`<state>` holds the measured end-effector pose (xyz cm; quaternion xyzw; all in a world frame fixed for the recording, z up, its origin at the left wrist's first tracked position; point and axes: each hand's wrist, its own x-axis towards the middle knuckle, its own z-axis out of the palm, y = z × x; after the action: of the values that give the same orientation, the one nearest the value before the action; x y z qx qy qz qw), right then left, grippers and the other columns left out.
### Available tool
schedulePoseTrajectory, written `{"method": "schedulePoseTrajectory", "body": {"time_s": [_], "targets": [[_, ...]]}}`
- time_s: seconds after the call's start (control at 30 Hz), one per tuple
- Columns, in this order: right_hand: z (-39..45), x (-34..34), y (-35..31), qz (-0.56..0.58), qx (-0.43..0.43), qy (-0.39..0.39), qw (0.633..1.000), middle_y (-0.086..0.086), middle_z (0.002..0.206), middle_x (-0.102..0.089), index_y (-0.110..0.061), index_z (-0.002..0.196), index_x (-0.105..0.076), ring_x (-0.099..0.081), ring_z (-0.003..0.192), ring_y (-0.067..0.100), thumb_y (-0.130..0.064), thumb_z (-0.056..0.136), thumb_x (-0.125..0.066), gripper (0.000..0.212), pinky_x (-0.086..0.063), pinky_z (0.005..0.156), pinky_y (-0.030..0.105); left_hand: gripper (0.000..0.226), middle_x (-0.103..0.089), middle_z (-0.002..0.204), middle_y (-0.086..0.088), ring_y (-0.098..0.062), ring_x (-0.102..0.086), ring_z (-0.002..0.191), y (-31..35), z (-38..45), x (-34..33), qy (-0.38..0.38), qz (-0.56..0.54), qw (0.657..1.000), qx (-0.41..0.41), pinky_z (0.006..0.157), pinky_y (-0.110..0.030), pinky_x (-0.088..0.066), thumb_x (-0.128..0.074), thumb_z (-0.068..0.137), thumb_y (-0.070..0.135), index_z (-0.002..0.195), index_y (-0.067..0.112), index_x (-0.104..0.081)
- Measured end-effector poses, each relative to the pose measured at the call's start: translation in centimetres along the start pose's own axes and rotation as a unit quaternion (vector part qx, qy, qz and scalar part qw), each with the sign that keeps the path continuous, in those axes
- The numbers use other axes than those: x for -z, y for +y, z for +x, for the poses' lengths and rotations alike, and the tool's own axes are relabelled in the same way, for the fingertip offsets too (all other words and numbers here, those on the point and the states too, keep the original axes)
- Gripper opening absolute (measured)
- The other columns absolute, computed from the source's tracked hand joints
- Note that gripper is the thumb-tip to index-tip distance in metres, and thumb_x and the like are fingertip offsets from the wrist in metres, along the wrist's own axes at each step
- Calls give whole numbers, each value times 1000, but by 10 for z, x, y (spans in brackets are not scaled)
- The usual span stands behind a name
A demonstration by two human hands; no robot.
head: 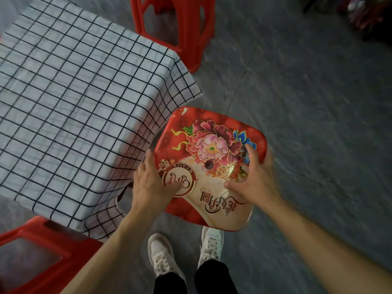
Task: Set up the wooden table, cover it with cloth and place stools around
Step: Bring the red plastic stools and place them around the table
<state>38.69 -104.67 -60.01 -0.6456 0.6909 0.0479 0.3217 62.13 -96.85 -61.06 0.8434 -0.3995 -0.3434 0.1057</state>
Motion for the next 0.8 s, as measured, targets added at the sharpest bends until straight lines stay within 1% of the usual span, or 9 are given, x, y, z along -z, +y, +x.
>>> {"method": "schedulePoseTrajectory", "body": {"time_s": [0.07,0.13,0.2,0.4,0.47,0.53,0.6,0.67,0.8], "targets": [[-1,-2,2,50,6,3,999,7,155,-9,-36,153,-12,-55,126,22,-37,54,-94,129,-40,110,36,118,-39,142,-5,-26,-33,130,3,5,-3,-6,-9,1000,20,107,-46,-38,-86,63,42,153,21,-12],[-3,-5,4,94,1,7,996,6,153,-15,-36,153,-14,-59,122,15,-28,56,-95,127,-39,104,26,114,-43,136,-5,-26,-37,126,6,12,-3,-2,-2,1000,8,105,-46,-40,-87,61,41,151,20,-20],[-3,-7,5,131,-4,20,991,5,153,-15,-35,154,-16,-57,124,14,-23,58,-94,124,-38,102,22,110,-47,132,-4,-26,-41,122,10,21,-1,-5,2,1000,-11,101,-48,-43,-87,59,42,148,22,-26],[-2,-5,9,142,17,27,989,6,156,-16,-32,154,-18,-54,127,13,-32,58,-94,122,-31,110,23,110,-43,133,-6,-27,-40,123,14,37,10,-32,35,998,-46,101,-45,-42,-86,59,46,147,24,-23],[-9,-7,13,136,20,32,990,3,153,-30,-30,155,-16,-40,136,16,-37,62,-91,119,-29,116,33,111,-37,139,-7,-26,-35,126,17,37,13,-35,49,996,-68,103,-43,-37,-84,62,47,149,27,-18],[-16,-13,17,125,13,24,992,-7,143,-50,-29,155,-12,-28,138,18,-43,63,-89,120,-32,113,44,113,-31,144,-6,-26,-30,131,22,38,14,-27,48,993,-102,105,-43,-34,-83,64,46,151,33,-13],[-18,-18,19,129,5,25,991,-12,138,-55,-30,153,-10,-30,133,19,-43,62,-89,122,-36,107,44,112,-31,147,-6,-26,-30,133,27,42,13,-18,21,993,-119,105,-46,-35,-83,65,45,151,35,-11],[-15,-21,18,134,-8,25,991,-12,139,-54,-30,153,-9,-33,130,19,-38,62,-90,121,-40,103,41,111,-33,147,-6,-26,-32,133,31,44,11,-11,-6,995,-103,105,-46,-36,-83,67,44,152,31,-13],[-11,-25,18,139,-34,30,989,-14,138,-55,-31,152,-8,-33,129,16,-28,63,-89,120,-39,100,37,104,-38,144,-5,-25,-38,129,34,41,7,-5,16,995,-100,104,-44,-40,-84,67,37,151,21,-24]]}}
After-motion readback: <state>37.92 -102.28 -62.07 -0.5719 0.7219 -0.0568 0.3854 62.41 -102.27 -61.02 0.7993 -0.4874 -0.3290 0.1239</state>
